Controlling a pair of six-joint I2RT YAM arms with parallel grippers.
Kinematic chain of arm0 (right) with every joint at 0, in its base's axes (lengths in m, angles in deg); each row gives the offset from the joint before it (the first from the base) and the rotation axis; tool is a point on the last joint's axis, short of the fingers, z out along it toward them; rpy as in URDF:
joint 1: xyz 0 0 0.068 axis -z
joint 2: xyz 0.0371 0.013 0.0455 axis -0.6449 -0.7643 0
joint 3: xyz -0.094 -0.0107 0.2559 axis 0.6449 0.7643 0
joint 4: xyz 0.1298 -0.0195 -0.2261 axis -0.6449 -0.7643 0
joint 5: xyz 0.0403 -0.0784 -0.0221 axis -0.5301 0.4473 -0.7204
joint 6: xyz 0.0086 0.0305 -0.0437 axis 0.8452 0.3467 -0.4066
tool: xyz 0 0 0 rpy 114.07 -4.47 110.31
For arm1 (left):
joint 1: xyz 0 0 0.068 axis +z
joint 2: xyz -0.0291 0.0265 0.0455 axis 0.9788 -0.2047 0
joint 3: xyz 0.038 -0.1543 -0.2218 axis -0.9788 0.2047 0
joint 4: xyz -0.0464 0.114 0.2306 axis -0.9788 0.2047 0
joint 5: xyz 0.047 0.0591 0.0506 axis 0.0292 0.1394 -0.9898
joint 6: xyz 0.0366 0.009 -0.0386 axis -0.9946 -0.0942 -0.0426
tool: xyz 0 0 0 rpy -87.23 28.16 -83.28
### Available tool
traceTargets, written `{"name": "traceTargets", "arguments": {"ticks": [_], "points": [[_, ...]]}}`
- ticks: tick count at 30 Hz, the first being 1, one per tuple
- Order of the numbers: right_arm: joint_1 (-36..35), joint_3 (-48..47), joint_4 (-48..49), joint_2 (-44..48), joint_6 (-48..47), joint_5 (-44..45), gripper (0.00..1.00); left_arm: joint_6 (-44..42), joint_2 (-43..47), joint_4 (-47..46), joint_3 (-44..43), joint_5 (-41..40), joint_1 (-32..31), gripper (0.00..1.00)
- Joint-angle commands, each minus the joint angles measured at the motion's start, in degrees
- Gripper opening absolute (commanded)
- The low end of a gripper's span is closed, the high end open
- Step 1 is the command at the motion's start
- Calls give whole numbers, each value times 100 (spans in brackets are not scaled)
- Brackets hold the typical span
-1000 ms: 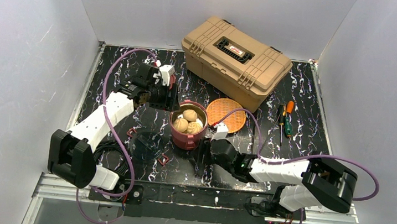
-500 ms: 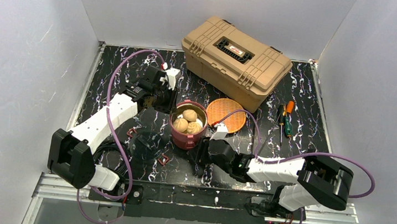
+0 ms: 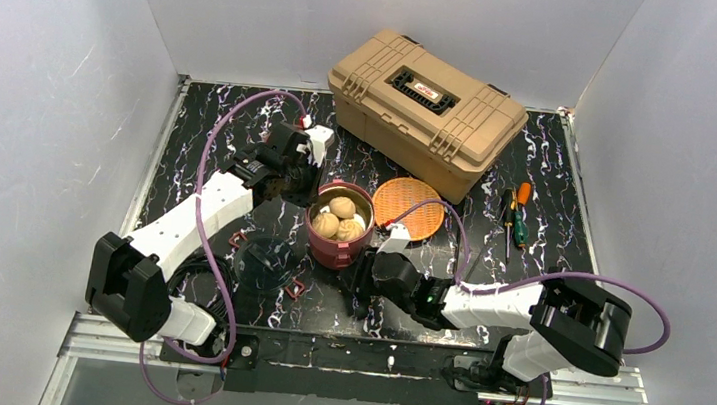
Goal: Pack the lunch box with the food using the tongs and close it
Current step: Close the fastener on the packing box.
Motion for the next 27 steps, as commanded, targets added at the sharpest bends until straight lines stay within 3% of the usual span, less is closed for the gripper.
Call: {"name": "traceTargets", "arguments": {"ticks": [1, 9, 27], "points": [[0, -242, 315, -75, 97, 436, 49, -203, 274, -5, 70, -596, -139, 0], [0, -301, 377, -127, 86, 486, 49, -317, 553, -237, 293, -1048, -333, 0], [0, -366, 615, -339, -6, 600, 48, -354, 557, -326, 349, -1122, -451, 0]]}}
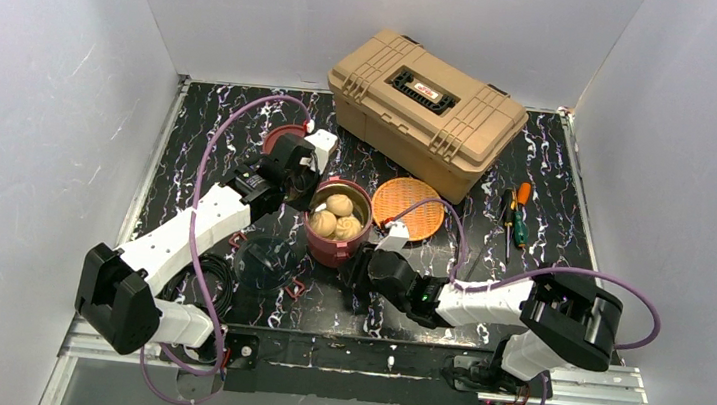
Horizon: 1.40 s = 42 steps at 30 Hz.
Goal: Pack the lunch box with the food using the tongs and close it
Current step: Close the fastener on the packing box.
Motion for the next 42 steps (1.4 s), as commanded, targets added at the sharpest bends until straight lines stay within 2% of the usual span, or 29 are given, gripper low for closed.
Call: {"name": "traceTargets", "arguments": {"ticks": [1, 15, 24, 30, 35, 38, 42], "points": [[6, -257, 418, -85, -31, 292, 48, -108, 79, 66, -33, -228, -19, 0], [6, -15, 438, 312, -238, 499, 49, -6, -809, 767, -518, -726, 23, 1], [6, 60, 40, 750, -336, 574, 52, 94, -853, 838, -589, -576, 75, 23], [-2, 101, -967, 1639, -390, 993, 62, 253, -713, 815, -597, -228, 168, 34], [5, -297, -2299, 2297, -737, 1622, 74, 373, -649, 782, -623, 114, 286, 40], [144, -735, -2765, 2406, -1077, 1740, 80, 444, -620, 737, -647, 373, 346, 43], [723, -1407, -3555, 2187, -1245, 1384, 80, 572, -608, 691, -711, 771, 443, 46]]}}
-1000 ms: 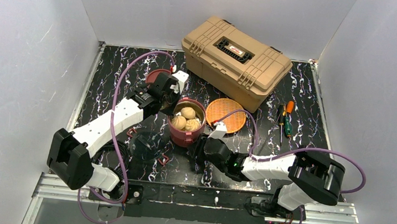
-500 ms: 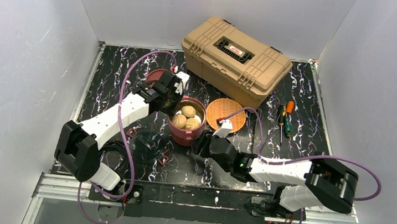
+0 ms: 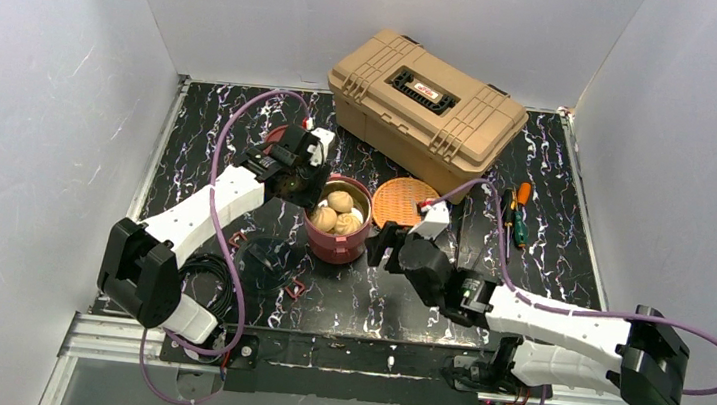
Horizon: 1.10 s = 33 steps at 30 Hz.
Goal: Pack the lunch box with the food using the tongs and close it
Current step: Close the fastener on the packing box.
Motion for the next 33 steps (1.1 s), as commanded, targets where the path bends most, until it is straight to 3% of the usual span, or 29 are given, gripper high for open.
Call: {"name": "traceTargets", "arguments": {"ticks": [1, 9, 24, 27, 33], "points": [[642, -876, -953, -156, -431, -41, 80, 205, 271, 9, -155, 649, 130, 46], [1336, -1829, -1056, -981, -1120, -844, 75, 293, 18, 65, -393, 1042, 388, 45], [1627, -2779, -1048, -2199, -1498, -1762, 63, 188, -674, 473, -587, 1417, 601, 32], [1625, -2764, -951, -2389, -1461, -1870, 55, 221, -634, 471, -481, 1438, 604, 29], [1625, -2878, -922, -2794, -1630, -1953, 29, 458, -575, 506, -314, 1572, 591, 28]]}}
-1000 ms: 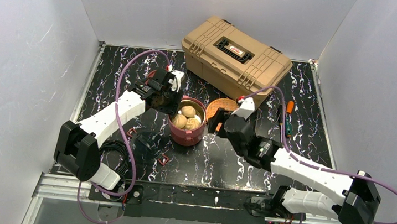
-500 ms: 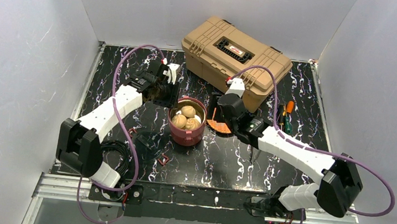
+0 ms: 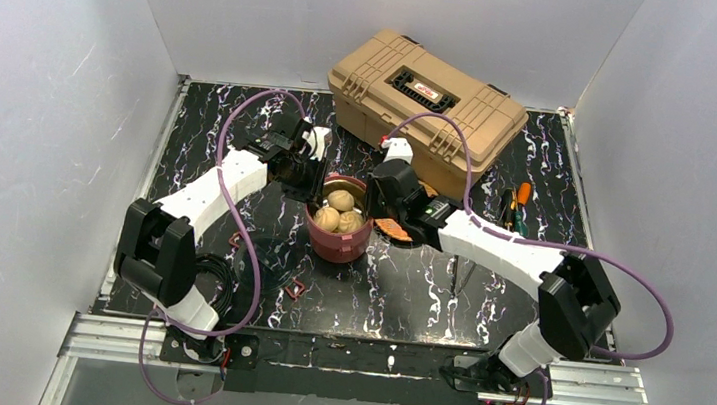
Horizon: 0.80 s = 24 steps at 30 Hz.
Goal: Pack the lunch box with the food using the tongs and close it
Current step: Close the fastener on the packing box.
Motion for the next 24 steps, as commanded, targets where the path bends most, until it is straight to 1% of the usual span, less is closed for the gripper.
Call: {"name": "traceTargets", "arguments": {"ticks": [1, 6, 9, 11, 15, 18, 20, 24], "points": [[49, -333, -37, -305, -313, -65, 24, 242, 141, 251, 126, 178, 2, 28], [101, -610, -199, -638, -1095, -322, 7, 545, 364, 163, 333, 570, -177, 28], [114, -676, -125, -723, -1845, -673, 6, 726, 607, 153, 582, 717, -276, 29], [114, -640, -25, -717, -2306, -952, 5, 819, 873, 166, 786, 762, -277, 33], [129, -629, 20, -735, -3025, -1394, 5, 793, 1431, 472, 945, 600, -277, 45], [144, -727, -71, -783, -3385, -1768, 5, 651, 1741, 847, 811, 279, -269, 55], [149, -806, -107, -812, -3516, -1935, 9, 537, 1905, 1077, 666, 113, -255, 59], [150, -971, -144, -804, -3548, -1983, 24, 342, 1959, 1285, 411, -82, -185, 61]]}}
